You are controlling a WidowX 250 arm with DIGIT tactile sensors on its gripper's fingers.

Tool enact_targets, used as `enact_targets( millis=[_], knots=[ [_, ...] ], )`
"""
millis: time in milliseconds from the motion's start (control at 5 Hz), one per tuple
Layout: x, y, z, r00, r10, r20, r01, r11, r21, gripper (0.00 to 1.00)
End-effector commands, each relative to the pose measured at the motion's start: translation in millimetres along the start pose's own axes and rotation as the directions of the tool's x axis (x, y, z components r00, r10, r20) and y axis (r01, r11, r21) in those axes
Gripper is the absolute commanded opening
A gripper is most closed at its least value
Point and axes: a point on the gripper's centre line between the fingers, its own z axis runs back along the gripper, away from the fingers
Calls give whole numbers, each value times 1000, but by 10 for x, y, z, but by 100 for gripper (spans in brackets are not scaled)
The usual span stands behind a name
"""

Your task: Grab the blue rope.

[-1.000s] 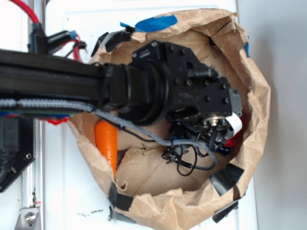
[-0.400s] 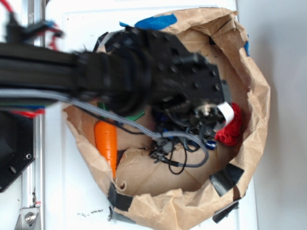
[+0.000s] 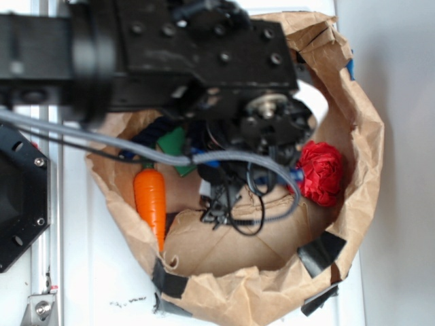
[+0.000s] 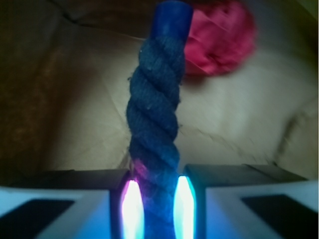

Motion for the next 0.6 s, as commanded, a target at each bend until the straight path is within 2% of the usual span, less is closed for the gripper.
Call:
enact_targets(
  millis=[0,400],
  knots=[
    [135,-226,545,960,262,104,-273,955,115,0],
    [37,-481,648,953,278,117,-293,947,132,0]
  ],
)
